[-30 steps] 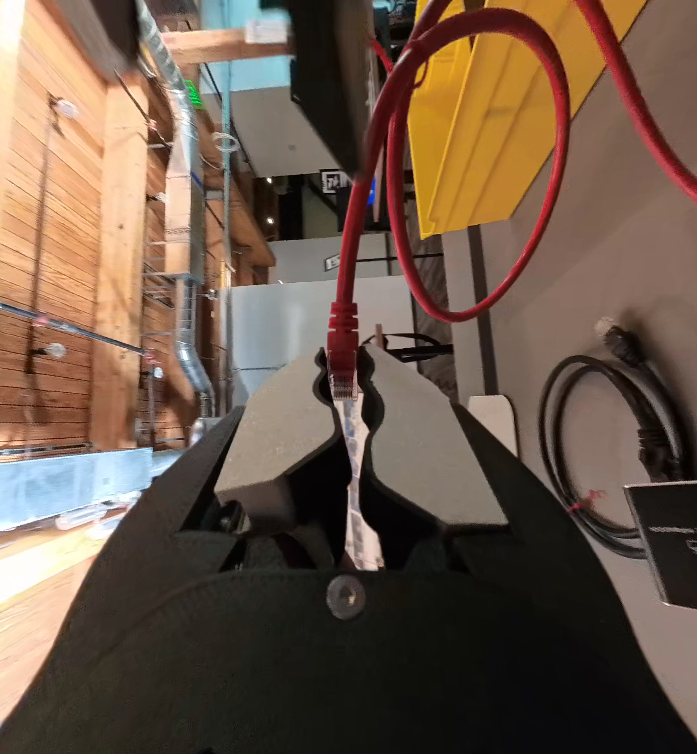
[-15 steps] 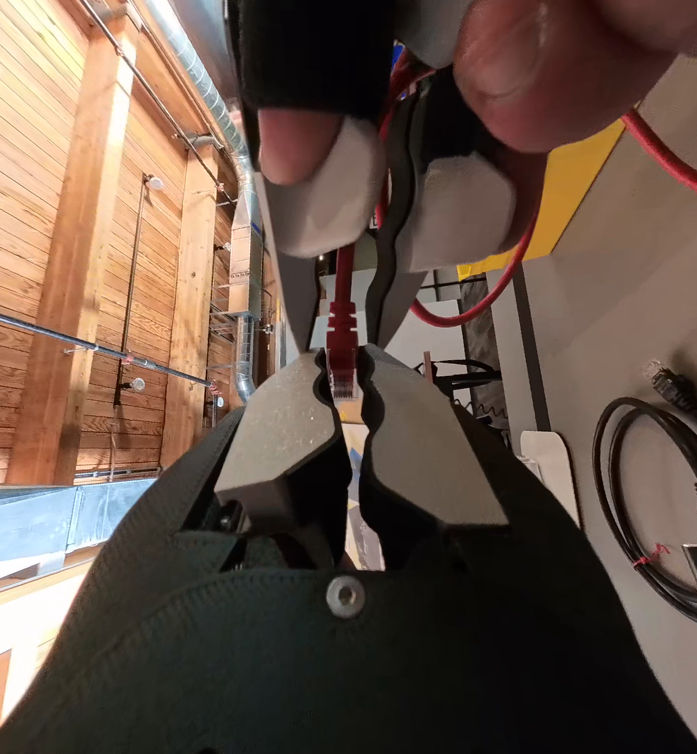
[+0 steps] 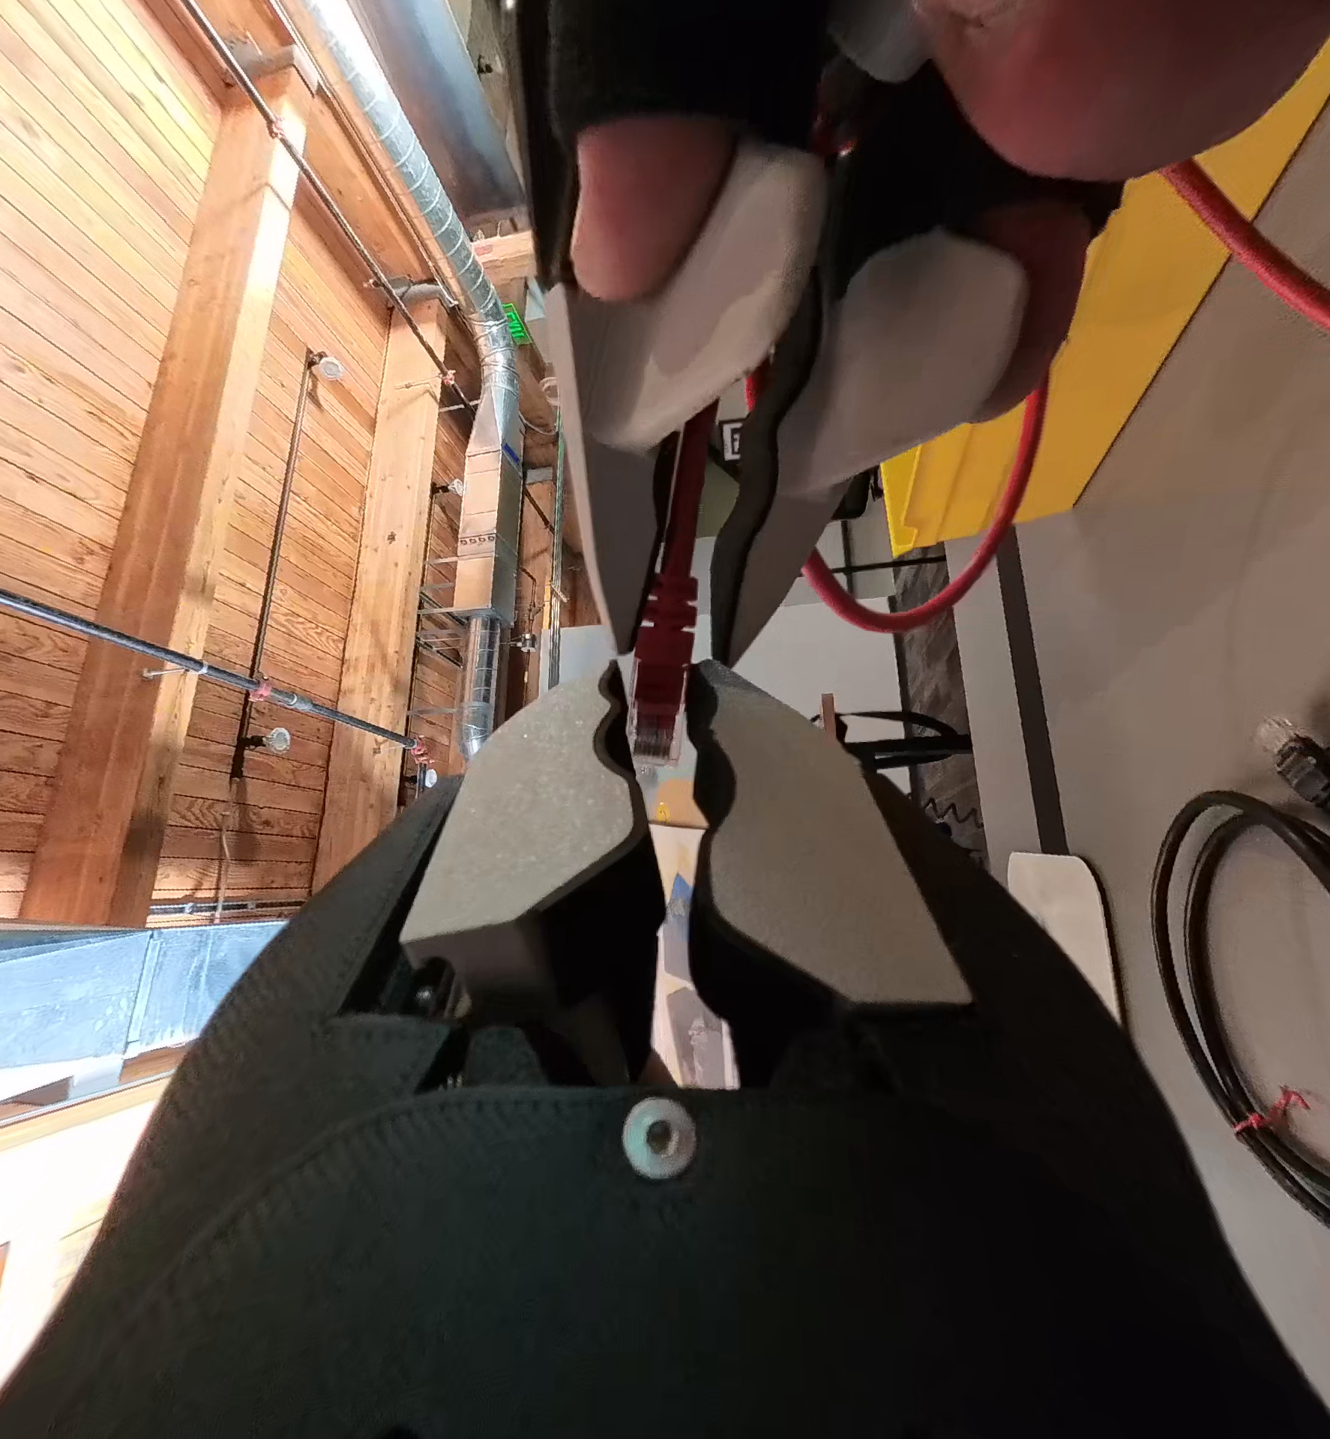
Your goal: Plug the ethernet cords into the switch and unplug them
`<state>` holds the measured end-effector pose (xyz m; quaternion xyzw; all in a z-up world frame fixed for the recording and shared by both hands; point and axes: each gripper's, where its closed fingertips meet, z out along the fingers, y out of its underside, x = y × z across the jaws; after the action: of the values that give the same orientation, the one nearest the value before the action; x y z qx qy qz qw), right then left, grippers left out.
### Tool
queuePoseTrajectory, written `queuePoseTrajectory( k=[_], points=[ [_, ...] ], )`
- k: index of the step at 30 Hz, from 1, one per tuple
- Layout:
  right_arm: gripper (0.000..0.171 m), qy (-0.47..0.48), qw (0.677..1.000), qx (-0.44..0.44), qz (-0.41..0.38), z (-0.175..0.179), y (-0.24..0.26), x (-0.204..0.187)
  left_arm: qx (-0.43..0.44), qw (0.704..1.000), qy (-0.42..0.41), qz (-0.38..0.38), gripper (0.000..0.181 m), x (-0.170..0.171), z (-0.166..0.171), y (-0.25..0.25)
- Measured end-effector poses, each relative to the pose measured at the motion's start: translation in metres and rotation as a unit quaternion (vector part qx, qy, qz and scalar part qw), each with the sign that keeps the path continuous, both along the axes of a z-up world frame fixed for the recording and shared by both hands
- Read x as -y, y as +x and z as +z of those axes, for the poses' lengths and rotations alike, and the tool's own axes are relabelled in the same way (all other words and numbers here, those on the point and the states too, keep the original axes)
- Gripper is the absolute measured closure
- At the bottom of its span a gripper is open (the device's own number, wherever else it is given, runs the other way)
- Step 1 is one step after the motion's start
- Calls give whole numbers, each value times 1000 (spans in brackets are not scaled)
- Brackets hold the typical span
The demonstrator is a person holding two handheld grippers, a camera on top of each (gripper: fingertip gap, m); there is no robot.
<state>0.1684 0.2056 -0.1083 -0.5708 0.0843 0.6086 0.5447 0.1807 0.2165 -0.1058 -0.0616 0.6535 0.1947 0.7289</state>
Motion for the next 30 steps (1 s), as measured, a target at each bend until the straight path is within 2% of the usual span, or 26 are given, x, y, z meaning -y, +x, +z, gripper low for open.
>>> queuePoseTrajectory(
  k=[2,4,7,9,10,12,14,16,18,20,21,23,26,30],
  points=[
    [160,18,1000,10,-11,3,4,2,-4,1000,-30,2,168,-1,0,0],
    [160,40,998,46,-26,5,7,5,-23,988,-153,-2,148,-4,-5,-4],
    [161,64,990,118,-35,7,8,10,-37,948,-315,1,143,-7,-7,-16],
    [160,79,986,143,-32,10,7,12,-76,893,-443,-6,139,-2,-20,-21],
    [161,94,981,166,-32,11,5,14,-85,852,-516,-18,137,4,-25,-23],
    [161,131,964,228,-37,14,-1,19,-119,737,-663,-59,133,24,-31,-27],
    [161,183,937,294,-42,19,-8,26,-115,605,-780,-116,136,39,-18,-29],
    [161,222,902,369,-44,17,-16,32,-119,468,-861,-163,136,47,-7,-33],
    [161,256,866,427,-47,14,-21,38,-128,374,-900,-185,137,51,-4,-35],
    [161,281,836,469,-48,10,-24,43,-130,315,-918,-203,140,55,-3,-38],
    [161,292,823,484,-52,9,-24,45,-141,294,-923,-207,140,61,-4,-39],
    [161,314,798,511,-56,7,-26,49,-150,272,-928,-207,143,69,-9,-40],
    [161,348,752,557,-54,0,-32,56,-146,234,-935,-223,157,73,-11,-42],
    [161,378,719,581,-50,-3,-36,62,-151,200,-939,-235,162,83,-21,-45]
  ],
)
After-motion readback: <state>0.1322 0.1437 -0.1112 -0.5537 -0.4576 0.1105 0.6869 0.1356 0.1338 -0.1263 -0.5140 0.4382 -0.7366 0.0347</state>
